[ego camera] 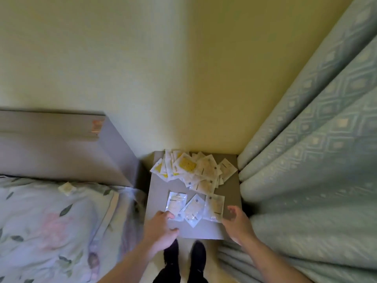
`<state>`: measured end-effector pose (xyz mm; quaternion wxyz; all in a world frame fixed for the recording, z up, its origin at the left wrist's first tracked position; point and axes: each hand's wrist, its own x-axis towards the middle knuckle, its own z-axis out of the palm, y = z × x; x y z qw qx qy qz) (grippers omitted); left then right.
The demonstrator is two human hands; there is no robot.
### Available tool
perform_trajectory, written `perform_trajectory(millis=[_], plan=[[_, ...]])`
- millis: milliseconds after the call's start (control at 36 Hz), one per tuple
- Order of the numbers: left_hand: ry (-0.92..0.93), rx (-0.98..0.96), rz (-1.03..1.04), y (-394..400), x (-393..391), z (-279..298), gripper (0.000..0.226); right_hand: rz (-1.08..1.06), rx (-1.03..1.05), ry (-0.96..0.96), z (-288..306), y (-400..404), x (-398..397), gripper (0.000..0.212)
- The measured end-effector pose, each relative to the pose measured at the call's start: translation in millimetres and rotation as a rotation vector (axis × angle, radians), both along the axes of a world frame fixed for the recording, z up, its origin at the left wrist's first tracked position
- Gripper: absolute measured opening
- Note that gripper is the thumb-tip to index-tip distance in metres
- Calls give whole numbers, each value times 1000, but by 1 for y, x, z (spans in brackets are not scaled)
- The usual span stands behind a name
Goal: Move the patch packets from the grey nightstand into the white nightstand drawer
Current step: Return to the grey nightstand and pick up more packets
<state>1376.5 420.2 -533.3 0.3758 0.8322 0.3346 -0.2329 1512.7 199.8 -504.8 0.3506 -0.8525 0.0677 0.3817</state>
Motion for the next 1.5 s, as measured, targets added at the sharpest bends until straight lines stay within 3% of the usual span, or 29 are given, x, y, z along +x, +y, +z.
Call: perform_trajectory(millis=[139, 333, 528, 639, 750, 833, 1000, 1167, 1278, 1500], plan=[[18, 63, 24, 3, 40, -75, 44, -59, -112, 23, -58, 6, 27, 59], [-62, 189, 5, -6, 80, -158, 51, -101, -166, 32, -137, 20, 47, 69], [-123, 255, -65, -24, 86, -213, 82, -280, -147, 24, -200, 36, 49, 77], [-107, 238, -11, -34, 86, -222, 66, -340, -189, -34, -221, 39, 42, 82], [-106, 193, 45, -33, 79, -221, 52, -353, -213, 12, -226, 38, 41, 64], [-167, 256, 100, -21, 71, -208, 27, -297, -213, 41, -225, 35, 40, 45], [-206, 298, 183, 20, 46, -209, 25, -177, -44, -111, -201, 35, 35, 15], [-164, 225, 230, 31, 39, -215, 22, -54, 84, -299, -178, 70, 68, 22], [-187, 227, 302, 30, 41, -219, 38, 144, 123, -455, -179, 109, 111, 32], [-125, 72, 436, 35, 40, -227, 65, 433, -24, -362, -194, 180, 164, 19]])
